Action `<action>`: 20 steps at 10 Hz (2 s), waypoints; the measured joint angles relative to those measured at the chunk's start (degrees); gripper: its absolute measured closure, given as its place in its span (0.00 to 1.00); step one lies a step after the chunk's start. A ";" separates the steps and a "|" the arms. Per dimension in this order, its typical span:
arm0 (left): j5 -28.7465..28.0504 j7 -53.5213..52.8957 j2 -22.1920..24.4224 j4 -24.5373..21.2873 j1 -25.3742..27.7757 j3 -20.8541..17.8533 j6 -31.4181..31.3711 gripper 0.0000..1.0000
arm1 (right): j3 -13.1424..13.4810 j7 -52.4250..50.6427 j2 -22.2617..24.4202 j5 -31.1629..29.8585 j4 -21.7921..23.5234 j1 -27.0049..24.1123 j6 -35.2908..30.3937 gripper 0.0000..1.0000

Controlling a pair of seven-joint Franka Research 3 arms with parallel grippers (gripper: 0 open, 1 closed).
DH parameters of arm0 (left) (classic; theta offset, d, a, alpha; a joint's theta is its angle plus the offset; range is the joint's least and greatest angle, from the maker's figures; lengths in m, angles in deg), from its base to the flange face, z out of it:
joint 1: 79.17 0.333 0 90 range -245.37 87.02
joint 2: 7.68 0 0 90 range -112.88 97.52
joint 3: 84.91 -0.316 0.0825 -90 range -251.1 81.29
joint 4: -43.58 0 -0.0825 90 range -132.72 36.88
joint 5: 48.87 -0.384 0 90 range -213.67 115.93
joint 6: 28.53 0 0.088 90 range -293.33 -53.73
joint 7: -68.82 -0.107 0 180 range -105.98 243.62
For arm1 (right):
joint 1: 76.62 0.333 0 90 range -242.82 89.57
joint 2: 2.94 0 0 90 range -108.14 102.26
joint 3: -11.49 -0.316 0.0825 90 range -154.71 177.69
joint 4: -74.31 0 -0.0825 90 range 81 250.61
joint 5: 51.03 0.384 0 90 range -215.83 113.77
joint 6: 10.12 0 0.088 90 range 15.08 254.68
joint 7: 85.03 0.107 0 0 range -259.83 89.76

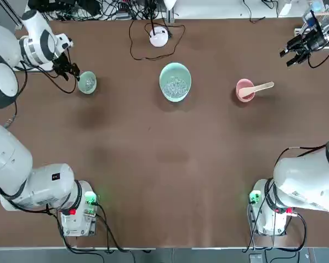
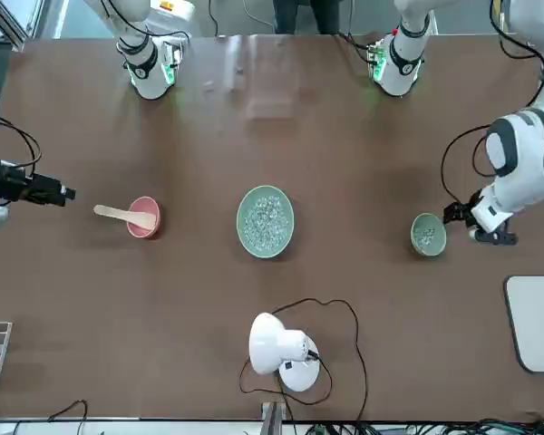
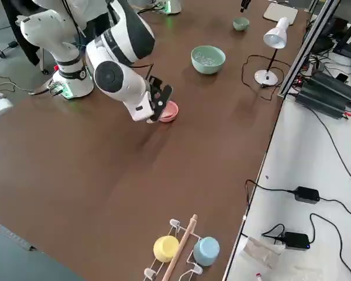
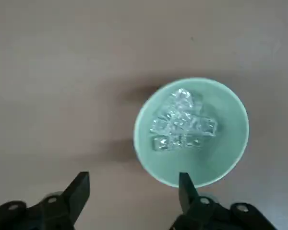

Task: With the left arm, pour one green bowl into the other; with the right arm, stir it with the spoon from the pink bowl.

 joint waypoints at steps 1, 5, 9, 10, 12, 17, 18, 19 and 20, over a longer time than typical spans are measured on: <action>0.00 -0.01 -1.12 0.10 0.04 0.07 -1.23 0.18 | 0.00 -0.12 -1.38 1.25 0.08 -0.34 0.55 0.05; 0.00 -0.07 -4.65 1.33 0.08 0.08 -5.24 0.22 | -0.01 -4.94 -6.49 5.26 2.21 -1.57 5.16 0.05; 0.00 -0.08 -8.75 3.00 0.28 0.09 -7.33 0.46 | 0.00 -17.11 -11.10 8.99 6.00 -3.67 8.67 0.05; 0.00 -0.08 -8.83 3.32 0.28 0.10 -7.33 0.61 | -0.01 -18.11 -12.17 9.19 6.00 -4.06 8.67 0.06; 0.01 -0.08 -8.80 3.65 0.31 0.12 -7.31 0.92 | -0.39 -18.58 -13.46 10.00 5.99 -4.07 8.15 0.07; 0.14 5.79 -1.94 6.24 0.46 0.23 -1.62 0.95 | -1.54 -19.44 -14.72 13.67 5.71 -3.17 5.91 0.12; 0.18 9.83 1.24 8.44 0.33 1.02 3.67 0.95 | -1.54 -20.24 -14.72 13.76 5.55 -3.14 5.66 0.17; 0.18 14.27 3.73 11.64 0.25 2.83 10.16 0.95 | -1.49 -21.12 -14.79 13.78 5.36 -3.16 4.67 0.22; 0.17 18.29 5.09 15.63 0.05 4.90 16.80 0.95 | -1.36 -21.34 -15.02 13.79 5.03 -3.31 3.01 0.26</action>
